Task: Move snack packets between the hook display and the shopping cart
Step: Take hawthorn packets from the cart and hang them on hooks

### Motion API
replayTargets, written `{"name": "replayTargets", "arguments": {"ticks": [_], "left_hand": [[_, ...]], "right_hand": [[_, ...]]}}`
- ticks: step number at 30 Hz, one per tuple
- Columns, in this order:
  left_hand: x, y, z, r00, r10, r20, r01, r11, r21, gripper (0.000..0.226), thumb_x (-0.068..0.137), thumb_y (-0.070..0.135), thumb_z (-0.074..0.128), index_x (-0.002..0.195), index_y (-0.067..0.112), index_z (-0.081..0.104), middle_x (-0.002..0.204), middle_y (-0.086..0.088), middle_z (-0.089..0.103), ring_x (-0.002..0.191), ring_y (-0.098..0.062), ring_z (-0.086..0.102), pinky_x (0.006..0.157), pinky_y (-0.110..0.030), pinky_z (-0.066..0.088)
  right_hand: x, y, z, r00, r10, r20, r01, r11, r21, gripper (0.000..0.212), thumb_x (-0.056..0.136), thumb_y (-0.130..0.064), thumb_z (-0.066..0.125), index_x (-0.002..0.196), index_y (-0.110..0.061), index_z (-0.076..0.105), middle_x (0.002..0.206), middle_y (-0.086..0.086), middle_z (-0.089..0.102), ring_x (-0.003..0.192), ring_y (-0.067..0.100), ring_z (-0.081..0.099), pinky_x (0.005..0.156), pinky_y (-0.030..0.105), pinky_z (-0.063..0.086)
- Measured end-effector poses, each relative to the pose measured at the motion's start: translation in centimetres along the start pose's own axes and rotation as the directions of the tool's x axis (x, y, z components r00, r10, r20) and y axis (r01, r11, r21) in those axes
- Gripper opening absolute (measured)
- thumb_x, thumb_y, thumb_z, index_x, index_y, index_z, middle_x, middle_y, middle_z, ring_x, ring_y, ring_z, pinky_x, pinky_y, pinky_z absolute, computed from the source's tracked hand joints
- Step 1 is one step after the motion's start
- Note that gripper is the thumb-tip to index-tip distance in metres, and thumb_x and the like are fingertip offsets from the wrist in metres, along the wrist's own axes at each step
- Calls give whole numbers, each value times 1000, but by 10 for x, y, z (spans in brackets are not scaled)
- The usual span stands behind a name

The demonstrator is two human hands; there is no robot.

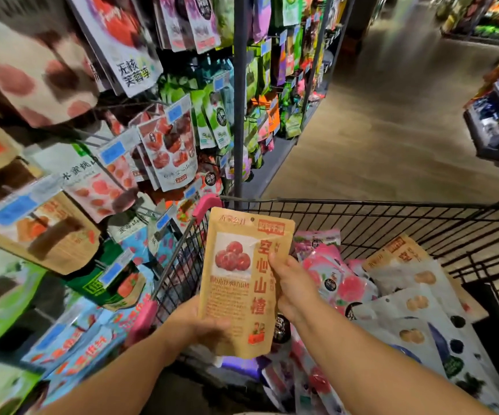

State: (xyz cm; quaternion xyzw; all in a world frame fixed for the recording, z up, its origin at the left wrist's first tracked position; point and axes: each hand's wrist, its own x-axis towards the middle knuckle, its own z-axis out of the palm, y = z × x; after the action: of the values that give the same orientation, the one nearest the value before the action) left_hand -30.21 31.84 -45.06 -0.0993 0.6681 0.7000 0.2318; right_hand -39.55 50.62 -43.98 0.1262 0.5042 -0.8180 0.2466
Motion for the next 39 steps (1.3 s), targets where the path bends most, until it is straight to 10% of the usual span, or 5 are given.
{"name": "replayTargets", "arguments": {"ticks": [6,11,18,25,39], "left_hand": [[6,-2,-8,999,-37,5,37,999,-16,82,59,22,85,131,16,47,120,-14,66,110,-37,63,94,-63,45],[15,6,2,989,16,-145,-7,998,61,83,36,33,91,111,12,61,98,-8,74,86,-26,71,59,-32,55],[18,24,29,950,180,-257,-158,982,104,36,63,-11,81,89,11,69,80,-10,75,60,-11,69,44,-20,50],[47,26,35,914,249,-321,-82,888,453,43,66,20,87,102,27,64,64,40,61,63,27,53,59,-1,42],[140,74,34,937,164,-309,50,811,582,29,70,41,81,90,39,60,76,22,65,61,15,56,51,-10,40]], "right_hand": [[8,-6,4,999,34,-3,-34,999,1,14,98,-19,54,102,-8,62,77,5,74,72,22,71,72,42,55],[14,-16,-3,999,22,36,-19,997,-75,33,100,-20,50,124,2,55,83,5,73,73,18,71,59,31,56],[11,-34,-28,1000,-3,-2,2,918,-397,27,99,-31,54,117,-13,60,99,4,72,87,19,69,77,37,53],[0,-63,-59,1000,-18,4,16,793,-609,40,95,-41,57,131,-25,48,109,-8,65,103,14,64,101,42,49],[26,-101,-141,962,-134,-239,-15,845,-534,39,96,-42,54,133,-30,51,130,1,57,100,9,63,93,36,52]]}}
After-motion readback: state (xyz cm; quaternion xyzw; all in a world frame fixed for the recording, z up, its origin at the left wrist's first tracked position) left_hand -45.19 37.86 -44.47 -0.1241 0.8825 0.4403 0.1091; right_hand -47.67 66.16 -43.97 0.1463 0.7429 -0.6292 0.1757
